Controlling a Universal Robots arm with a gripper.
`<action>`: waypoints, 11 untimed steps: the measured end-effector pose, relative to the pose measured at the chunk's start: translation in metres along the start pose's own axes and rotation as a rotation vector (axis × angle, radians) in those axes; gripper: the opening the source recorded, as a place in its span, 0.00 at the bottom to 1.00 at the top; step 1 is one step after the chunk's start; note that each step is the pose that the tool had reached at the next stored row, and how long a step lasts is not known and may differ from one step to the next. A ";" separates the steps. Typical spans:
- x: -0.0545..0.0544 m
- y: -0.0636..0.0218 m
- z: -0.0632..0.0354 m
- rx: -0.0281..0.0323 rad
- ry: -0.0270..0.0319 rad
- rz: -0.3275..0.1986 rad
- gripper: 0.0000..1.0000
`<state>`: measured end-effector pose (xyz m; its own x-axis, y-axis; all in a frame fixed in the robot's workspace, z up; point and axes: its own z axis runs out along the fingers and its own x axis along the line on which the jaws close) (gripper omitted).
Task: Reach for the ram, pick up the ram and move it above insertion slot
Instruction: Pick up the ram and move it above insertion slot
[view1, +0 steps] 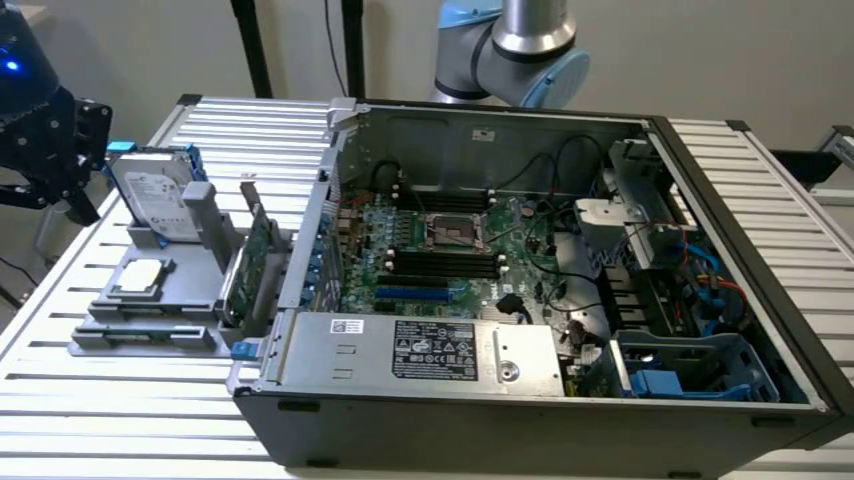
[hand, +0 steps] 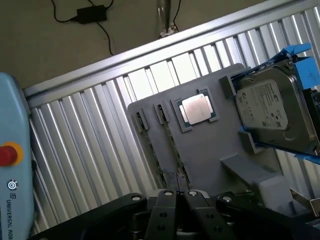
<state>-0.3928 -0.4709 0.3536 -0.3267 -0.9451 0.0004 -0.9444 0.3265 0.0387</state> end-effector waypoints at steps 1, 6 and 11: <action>0.000 0.0000 0.0000 0.0002 0.0006 -0.018 0.11; 0.000 0.0000 0.0001 0.0040 0.0029 -0.110 0.11; 0.000 0.0000 0.0004 0.0112 0.0042 -0.200 0.11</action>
<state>-0.3928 -0.4709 0.3532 -0.1328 -0.9911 -0.0020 -0.9908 0.1327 0.0274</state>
